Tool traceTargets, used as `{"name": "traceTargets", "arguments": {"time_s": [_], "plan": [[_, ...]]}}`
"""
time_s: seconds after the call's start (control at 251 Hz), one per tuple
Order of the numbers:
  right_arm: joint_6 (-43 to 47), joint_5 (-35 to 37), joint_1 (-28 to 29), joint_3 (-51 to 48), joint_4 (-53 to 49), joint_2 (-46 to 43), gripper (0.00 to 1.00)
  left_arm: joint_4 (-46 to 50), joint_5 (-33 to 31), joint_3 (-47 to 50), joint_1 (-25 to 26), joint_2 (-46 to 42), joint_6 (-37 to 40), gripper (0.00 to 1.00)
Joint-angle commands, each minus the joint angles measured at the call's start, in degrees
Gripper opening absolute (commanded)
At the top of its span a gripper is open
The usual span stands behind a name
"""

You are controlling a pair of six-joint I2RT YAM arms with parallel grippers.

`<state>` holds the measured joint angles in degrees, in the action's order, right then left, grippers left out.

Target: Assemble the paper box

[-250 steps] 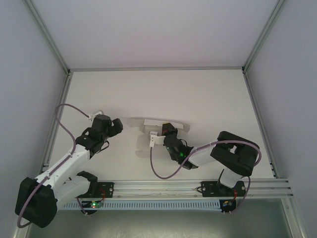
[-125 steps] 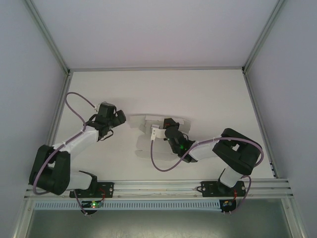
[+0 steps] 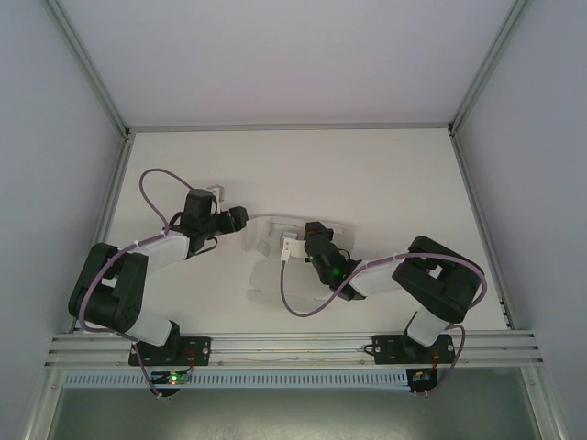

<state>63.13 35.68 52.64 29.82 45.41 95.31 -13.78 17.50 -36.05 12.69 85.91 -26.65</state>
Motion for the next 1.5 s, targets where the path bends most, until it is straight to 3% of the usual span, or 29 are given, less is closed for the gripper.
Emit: {"name": "traceTargets", "arguments": {"time_s": [0.0, 0.1, 0.223, 0.81, 1.181, 1.353, 1.497], "plan": [[-1.4, -0.6, 0.3, -1.2, -2.7, -0.5, 0.0, -10.6, 12.0, 3.2, 0.5, -0.9, 4.1, 0.68], [-1.5, 0.4, 0.6, -0.6, -2.8, -1.2, 0.0, -13.0, 16.7, 4.7, 1.9, -1.4, 6.1, 0.61], [-1.4, 1.0, 1.1, -0.6, -2.8, -2.1, 0.0, -11.6, 16.9, 4.8, 4.4, -1.9, 8.6, 0.51], [-0.6, 1.1, 3.9, -2.2, -5.6, -9.1, 0.0, -13.3, 13.8, 12.6, 13.5, -8.9, 18.0, 0.46], [-0.1, 5.0, 8.8, -5.4, -5.0, -9.5, 0.0, -17.6, 7.9, 17.2, 14.9, -12.5, 18.4, 0.45], [-1.1, 6.3, 11.0, -7.1, -2.9, -9.3, 0.0, -18.5, 7.4, 17.0, 17.0, -11.1, 19.9, 0.46], [-1.7, 6.8, 11.7, -7.6, -2.9, -9.3, 0.0, -19.7, 3.4, 17.1, 18.2, -9.6, 19.6, 0.46]]}}
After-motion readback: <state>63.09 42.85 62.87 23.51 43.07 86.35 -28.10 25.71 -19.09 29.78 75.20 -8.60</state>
